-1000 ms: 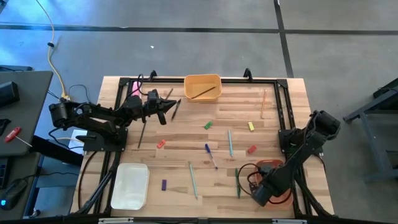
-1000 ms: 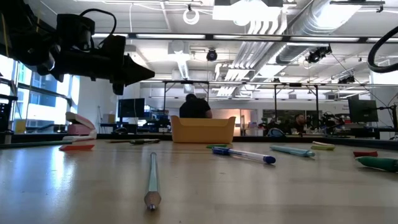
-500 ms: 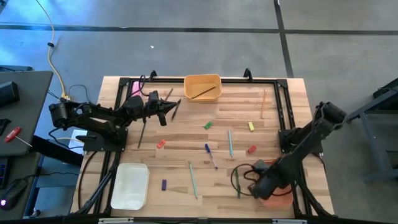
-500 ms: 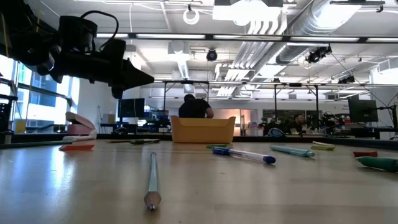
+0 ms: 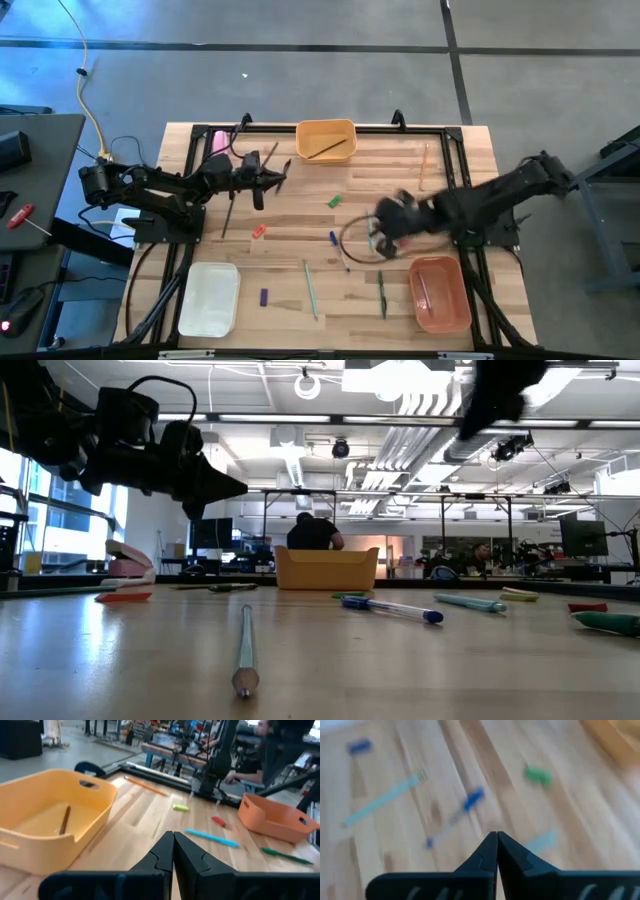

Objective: Sort crayons/erasers/pens/pencils in bins
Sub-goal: Put the orange eraser into the white bin

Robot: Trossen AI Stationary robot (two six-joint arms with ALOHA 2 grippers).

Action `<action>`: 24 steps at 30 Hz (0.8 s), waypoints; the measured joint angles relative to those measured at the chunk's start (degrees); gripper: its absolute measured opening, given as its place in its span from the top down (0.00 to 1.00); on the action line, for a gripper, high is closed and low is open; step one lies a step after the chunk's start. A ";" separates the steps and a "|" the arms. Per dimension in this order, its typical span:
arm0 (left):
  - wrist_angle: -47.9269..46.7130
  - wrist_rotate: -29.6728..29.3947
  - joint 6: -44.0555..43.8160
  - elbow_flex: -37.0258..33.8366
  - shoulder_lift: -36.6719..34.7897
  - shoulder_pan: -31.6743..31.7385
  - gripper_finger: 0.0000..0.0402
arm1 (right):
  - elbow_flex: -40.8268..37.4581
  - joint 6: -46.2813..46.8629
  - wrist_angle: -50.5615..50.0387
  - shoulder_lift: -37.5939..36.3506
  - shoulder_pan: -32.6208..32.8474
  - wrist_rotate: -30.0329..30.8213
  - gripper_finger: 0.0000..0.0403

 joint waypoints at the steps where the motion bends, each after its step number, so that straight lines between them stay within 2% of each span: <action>1: -0.84 -0.20 0.43 0.00 0.00 0.00 1.00 | -1.86 -5.02 5.81 -0.02 -3.15 -3.16 1.00; 3: -1.76 -0.74 0.75 0.00 0.00 0.00 1.00 | -6.94 -12.60 17.45 -0.02 -9.33 -11.34 1.00; 6: -2.64 -1.55 0.77 0.00 0.00 0.00 1.00 | -15.24 -18.99 37.72 0.69 -17.72 -22.71 1.00; 9: -4.26 -3.24 0.32 0.02 0.00 -0.07 1.00 | -21.86 -23.07 55.11 1.88 -23.74 -29.50 1.00; 12: -6.69 -4.04 0.04 0.21 0.00 -0.04 1.00 | -26.31 -26.93 67.43 2.62 -27.88 -31.17 1.00; 16: -16.03 -6.97 0.05 3.27 0.00 -1.67 1.00 | -30.59 -30.57 79.87 4.28 -31.53 -31.12 1.00; 20: -29.97 -11.68 1.97 8.97 0.00 -6.48 1.00 | -33.42 -30.95 87.28 6.45 -33.73 -31.23 1.00; 24: -47.32 -14.89 -0.54 15.83 -0.08 -12.93 1.00 | -35.41 -31.94 89.84 7.52 -34.25 -31.19 1.00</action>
